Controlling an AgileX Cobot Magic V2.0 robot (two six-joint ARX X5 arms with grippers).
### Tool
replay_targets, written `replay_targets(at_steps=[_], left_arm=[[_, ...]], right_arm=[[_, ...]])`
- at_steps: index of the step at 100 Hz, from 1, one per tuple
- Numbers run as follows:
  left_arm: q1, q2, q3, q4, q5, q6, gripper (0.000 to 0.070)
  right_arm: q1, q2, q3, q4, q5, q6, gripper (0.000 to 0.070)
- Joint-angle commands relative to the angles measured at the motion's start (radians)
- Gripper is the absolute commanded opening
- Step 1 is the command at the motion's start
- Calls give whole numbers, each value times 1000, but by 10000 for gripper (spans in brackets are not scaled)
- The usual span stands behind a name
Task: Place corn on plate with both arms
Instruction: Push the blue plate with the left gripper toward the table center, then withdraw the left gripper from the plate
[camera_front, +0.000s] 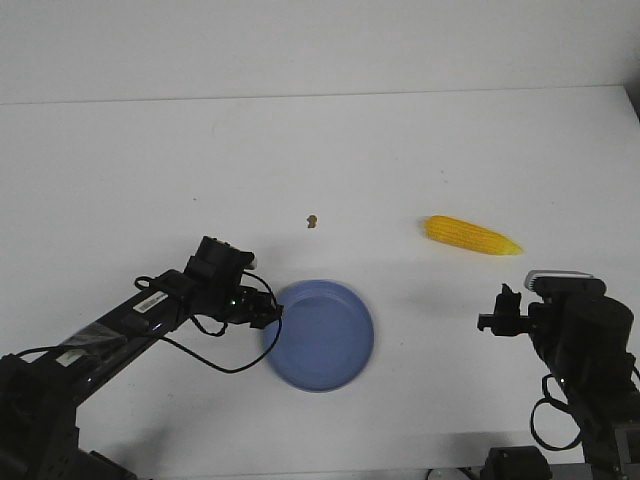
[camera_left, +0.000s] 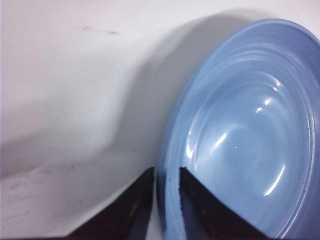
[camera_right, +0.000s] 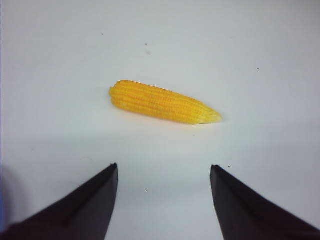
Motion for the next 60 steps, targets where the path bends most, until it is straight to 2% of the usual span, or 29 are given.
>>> replay_targets(at_steps=[1, 14, 21, 42, 60], left_arm=[[-6, 21, 12, 0, 2, 0, 168], [-5, 21, 12, 2, 2, 0, 425], [-4, 19, 12, 2, 2, 0, 509], [29, -45, 13, 5, -10, 30, 520], [87, -191, 13, -8, -146, 114, 520]], right_arm=[[1, 5, 21, 11, 1, 10, 394], [1, 5, 21, 11, 1, 10, 394], [1, 5, 21, 11, 1, 10, 394], [1, 5, 20, 11, 1, 10, 394], [1, 5, 21, 12, 1, 10, 394]])
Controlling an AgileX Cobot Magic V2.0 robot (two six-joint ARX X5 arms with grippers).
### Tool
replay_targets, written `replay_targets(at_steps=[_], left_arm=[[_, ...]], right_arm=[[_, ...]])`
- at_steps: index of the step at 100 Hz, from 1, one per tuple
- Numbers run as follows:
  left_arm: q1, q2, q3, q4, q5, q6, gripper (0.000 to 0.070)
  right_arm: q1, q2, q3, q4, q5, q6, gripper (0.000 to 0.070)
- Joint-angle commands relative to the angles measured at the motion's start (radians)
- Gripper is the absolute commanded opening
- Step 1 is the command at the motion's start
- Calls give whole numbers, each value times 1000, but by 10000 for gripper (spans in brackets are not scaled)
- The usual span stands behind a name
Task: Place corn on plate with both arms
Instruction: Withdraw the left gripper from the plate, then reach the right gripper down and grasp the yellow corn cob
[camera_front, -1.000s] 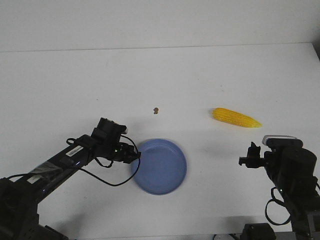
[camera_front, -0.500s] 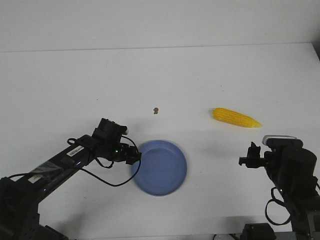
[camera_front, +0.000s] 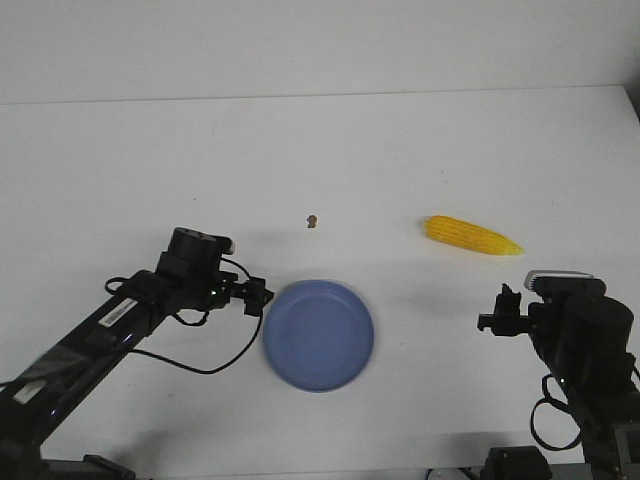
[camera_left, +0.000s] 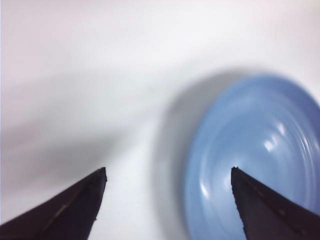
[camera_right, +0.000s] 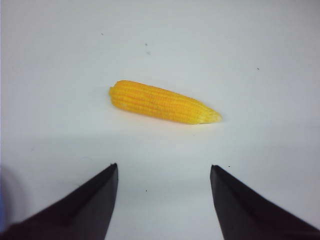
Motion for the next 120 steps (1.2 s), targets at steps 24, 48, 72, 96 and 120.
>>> replay_targets(at_steps=[24, 48, 72, 96, 120], left_arm=[[90, -248, 12, -80, -188, 220, 519], [161, -398, 12, -159, -280, 249, 518], [171, -420, 12, -169, -278, 228, 516], [169, -419, 12, -190, -261, 199, 516], [169, -419, 12, -192, -260, 182, 516]], right_arm=[[1, 5, 21, 12, 1, 6, 394], [1, 8, 21, 13, 1, -48, 394], [2, 121, 26, 95, 2, -227, 395], [11, 411, 115, 83, 1, -350, 396], [27, 718, 255, 79, 0, -475, 396]])
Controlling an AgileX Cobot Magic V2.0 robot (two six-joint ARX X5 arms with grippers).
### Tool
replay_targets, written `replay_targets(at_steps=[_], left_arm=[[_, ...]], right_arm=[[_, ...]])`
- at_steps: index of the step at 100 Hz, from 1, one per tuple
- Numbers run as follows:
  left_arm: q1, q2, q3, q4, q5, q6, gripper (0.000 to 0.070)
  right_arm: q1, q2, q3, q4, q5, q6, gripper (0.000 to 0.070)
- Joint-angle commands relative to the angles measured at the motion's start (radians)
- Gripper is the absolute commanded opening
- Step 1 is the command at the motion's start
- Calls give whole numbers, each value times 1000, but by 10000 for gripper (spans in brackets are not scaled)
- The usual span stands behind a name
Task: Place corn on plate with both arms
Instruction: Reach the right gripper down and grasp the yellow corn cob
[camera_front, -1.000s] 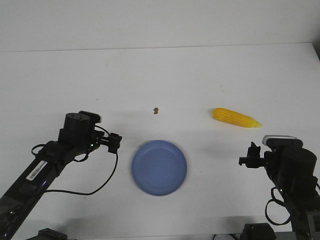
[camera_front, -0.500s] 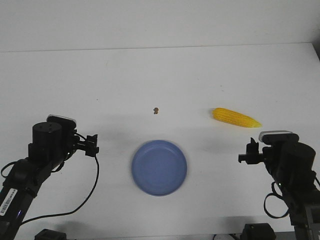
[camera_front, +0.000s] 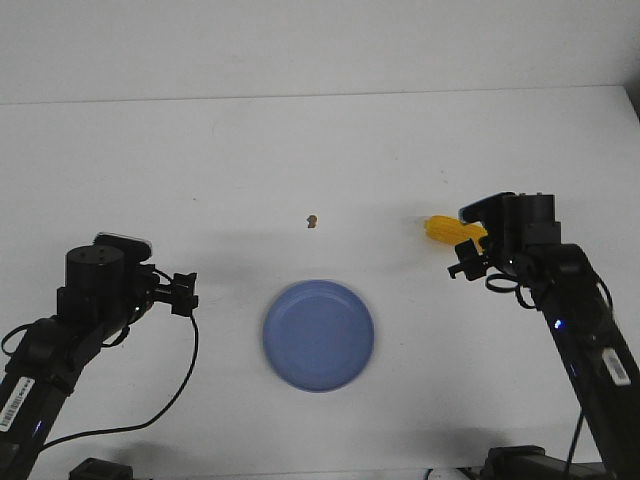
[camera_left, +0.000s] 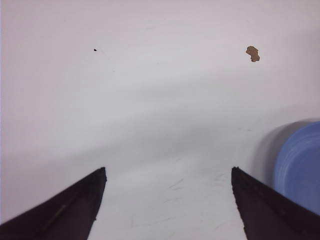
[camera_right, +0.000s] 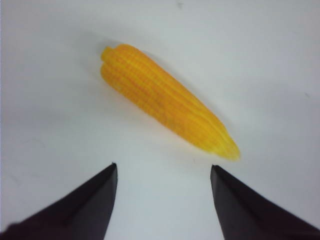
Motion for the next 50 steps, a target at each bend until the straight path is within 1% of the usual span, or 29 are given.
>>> replay_targets(at_steps=[1, 14, 21, 50], left_arm=[[-4, 10, 12, 2, 2, -12, 516], [-4, 10, 12, 2, 2, -13, 516], [-4, 10, 12, 2, 2, -14, 516], [-4, 10, 12, 3, 12, -25, 516]], right_arm=[[5, 74, 37, 2, 0, -77, 396], [9, 183, 94, 2, -8, -100, 396], [9, 227, 113, 12, -8, -128, 396], [8, 320, 129, 40, -12, -164, 396]])
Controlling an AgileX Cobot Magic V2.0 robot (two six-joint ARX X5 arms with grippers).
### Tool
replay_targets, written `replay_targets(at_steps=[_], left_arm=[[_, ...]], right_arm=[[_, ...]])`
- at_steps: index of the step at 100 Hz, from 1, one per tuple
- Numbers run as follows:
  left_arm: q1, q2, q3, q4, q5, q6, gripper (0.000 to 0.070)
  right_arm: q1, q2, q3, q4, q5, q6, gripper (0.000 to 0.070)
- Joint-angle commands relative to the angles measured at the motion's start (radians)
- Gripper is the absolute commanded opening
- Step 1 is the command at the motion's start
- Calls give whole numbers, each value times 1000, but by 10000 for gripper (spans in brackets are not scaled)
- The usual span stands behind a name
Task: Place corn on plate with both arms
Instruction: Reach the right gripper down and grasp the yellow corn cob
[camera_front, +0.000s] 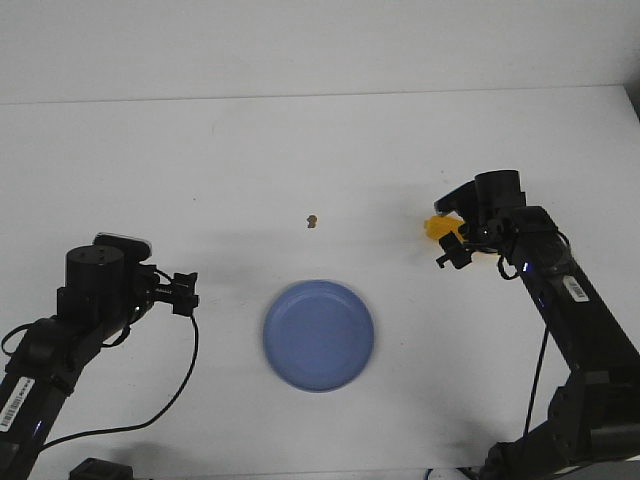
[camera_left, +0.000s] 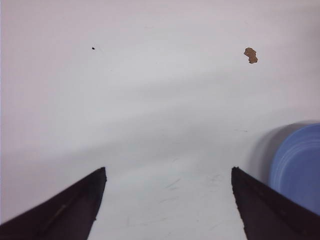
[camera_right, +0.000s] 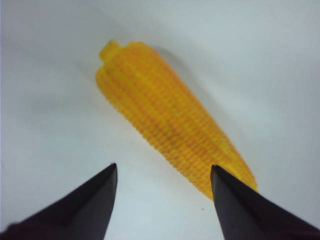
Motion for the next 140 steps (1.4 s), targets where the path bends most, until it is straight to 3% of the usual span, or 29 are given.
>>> replay_targets(at_steps=[1, 32, 79, 100, 118, 124, 134, 140], left_arm=[[-4, 10, 12, 3, 5, -13, 516], [-4, 10, 12, 2, 5, -17, 516], [-4, 10, 12, 2, 5, -18, 515], [-4, 10, 12, 2, 5, -18, 516], [-4, 10, 12, -3, 5, -18, 515], [-4, 10, 12, -7, 5, -18, 516], [-4, 10, 12, -7, 5, -18, 516], [-4, 10, 12, -7, 5, -18, 516]], right_arm=[[3, 33, 23, 9, -4, -26, 396], [-7, 61, 23, 97, -4, -85, 398], [-57, 119, 23, 138, -55, -92, 418], [-89, 180, 23, 141, -127, -84, 419], [-92, 223, 23, 132, -128, -79, 413], [-92, 223, 23, 133, -128, -76, 371], [-92, 221, 23, 133, -128, -71, 205], [-92, 219, 26, 129, -128, -48, 171]])
